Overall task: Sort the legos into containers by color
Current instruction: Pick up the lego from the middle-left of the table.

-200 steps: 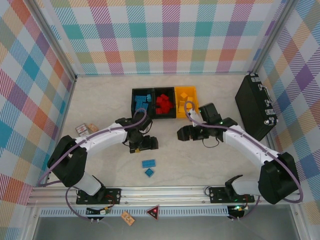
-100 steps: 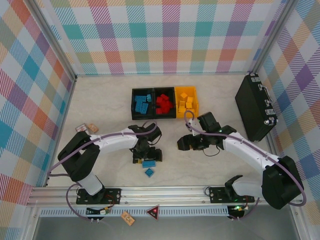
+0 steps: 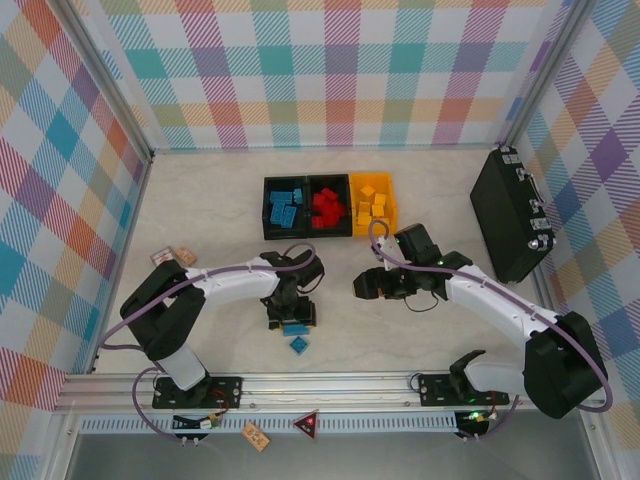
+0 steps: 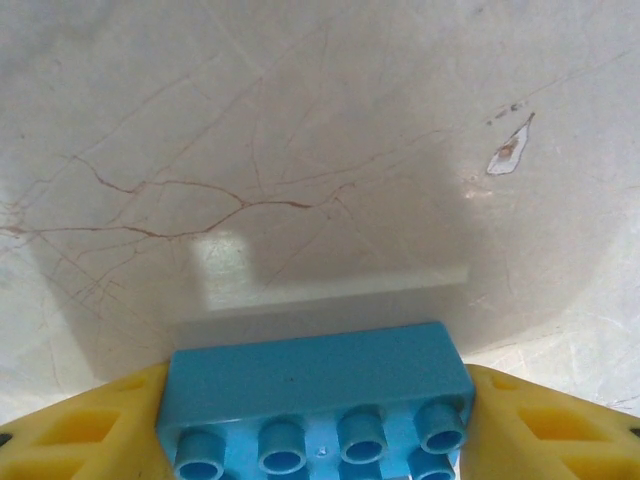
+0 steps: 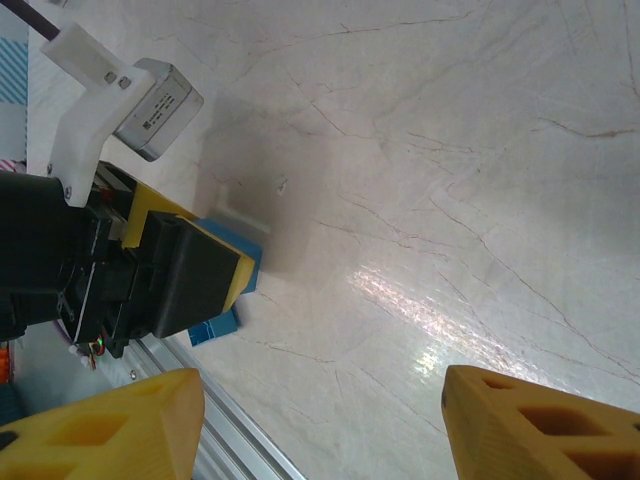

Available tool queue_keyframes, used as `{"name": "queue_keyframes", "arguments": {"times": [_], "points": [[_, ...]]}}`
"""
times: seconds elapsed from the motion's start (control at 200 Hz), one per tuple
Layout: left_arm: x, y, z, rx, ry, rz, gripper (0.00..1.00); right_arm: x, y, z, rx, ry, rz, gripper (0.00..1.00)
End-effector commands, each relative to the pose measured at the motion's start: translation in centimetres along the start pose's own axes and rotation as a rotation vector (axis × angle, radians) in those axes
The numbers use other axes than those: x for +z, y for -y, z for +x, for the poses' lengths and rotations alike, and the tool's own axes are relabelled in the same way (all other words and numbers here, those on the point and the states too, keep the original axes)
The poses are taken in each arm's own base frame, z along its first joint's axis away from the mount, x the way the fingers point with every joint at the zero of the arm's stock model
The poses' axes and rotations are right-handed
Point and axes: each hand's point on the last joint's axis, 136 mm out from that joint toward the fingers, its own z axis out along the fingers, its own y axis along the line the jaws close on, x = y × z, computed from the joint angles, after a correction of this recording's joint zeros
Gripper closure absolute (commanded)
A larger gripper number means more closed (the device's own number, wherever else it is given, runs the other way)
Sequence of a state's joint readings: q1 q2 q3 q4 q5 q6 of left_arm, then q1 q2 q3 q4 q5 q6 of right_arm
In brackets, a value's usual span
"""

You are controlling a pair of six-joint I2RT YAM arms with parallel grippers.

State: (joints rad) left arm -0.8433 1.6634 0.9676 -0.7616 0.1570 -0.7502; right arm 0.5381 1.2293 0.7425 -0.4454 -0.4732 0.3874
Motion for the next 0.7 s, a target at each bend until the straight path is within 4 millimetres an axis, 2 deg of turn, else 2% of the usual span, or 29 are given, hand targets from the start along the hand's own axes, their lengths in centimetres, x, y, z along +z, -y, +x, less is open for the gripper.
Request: {"name": "queue_keyframes", "arguments": {"times": [0.0, 0.16, 0.34, 0.525, 0.695], "points": [[-1.0, 0.2, -1.1, 0.030, 0.044, -0.027, 0.43, 0.2, -0.3, 0.4, 0.001, 0.000, -0.022, 0.36], [-3.5, 0.4, -3.5, 0.020, 0.111, 0.007, 0.44, -0.1, -0.7, -0.2, -0.004, 0.026, -0.027, 0.36], [-7.0, -0.1, -7.0, 0.010, 0.207, 0.033, 0.44, -0.5, -1.3, -1.2, -0.011, 0.072, -0.037, 0.36], [-9.6, -0.3, -10.4, -0.006, 0.278, 0.061, 0.44, -0.8, -2.4, -3.4, -0.024, 0.135, -0.068, 0.36], [-10.9, -0.5, -13.1, -0.036, 0.331, 0.094, 0.44, -1.0, -3.5, -5.8, -0.042, 0.193, -0.088, 0.36]]}}
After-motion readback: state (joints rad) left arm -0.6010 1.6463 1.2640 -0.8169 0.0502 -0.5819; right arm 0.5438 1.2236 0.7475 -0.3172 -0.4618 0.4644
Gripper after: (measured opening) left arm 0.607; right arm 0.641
